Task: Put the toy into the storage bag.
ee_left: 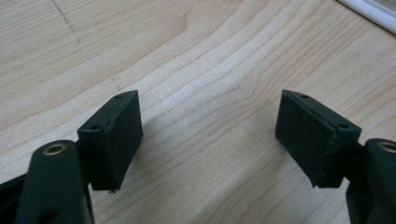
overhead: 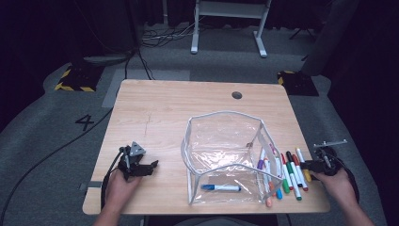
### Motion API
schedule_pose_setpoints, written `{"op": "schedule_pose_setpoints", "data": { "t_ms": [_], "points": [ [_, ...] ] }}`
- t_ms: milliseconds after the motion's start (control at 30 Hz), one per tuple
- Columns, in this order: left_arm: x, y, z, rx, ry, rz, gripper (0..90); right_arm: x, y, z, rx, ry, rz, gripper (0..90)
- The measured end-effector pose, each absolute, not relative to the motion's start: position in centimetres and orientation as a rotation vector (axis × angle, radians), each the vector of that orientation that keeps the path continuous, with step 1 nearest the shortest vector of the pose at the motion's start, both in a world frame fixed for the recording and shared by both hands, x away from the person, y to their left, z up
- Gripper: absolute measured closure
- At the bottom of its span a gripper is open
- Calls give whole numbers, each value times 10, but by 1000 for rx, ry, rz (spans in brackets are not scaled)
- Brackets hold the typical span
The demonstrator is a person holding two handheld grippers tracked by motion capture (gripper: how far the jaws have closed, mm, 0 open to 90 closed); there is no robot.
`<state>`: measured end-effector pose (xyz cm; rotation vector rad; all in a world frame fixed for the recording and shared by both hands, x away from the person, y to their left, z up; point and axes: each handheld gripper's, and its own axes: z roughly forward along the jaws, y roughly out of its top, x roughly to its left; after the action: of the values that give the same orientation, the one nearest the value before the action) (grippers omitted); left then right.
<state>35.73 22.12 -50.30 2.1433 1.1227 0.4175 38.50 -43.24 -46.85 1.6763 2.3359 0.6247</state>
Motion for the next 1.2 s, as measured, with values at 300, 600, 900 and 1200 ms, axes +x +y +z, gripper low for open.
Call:
{"op": "schedule_pose_setpoints", "data": {
  "t_ms": [300,600,900,1200],
  "points": [
    [357,221,-503,2143,1123,418,232,391,-427,-466,1725,2314,574,762],
    [357,221,-503,2144,1122,418,232,383,-432,-438,1685,2292,699,763],
    [357,221,-503,2143,1123,417,232,370,-413,-380,1500,2326,871,764],
    [357,221,-503,2143,1123,417,232,363,-381,-316,1293,2371,995,764]
  ]
}}
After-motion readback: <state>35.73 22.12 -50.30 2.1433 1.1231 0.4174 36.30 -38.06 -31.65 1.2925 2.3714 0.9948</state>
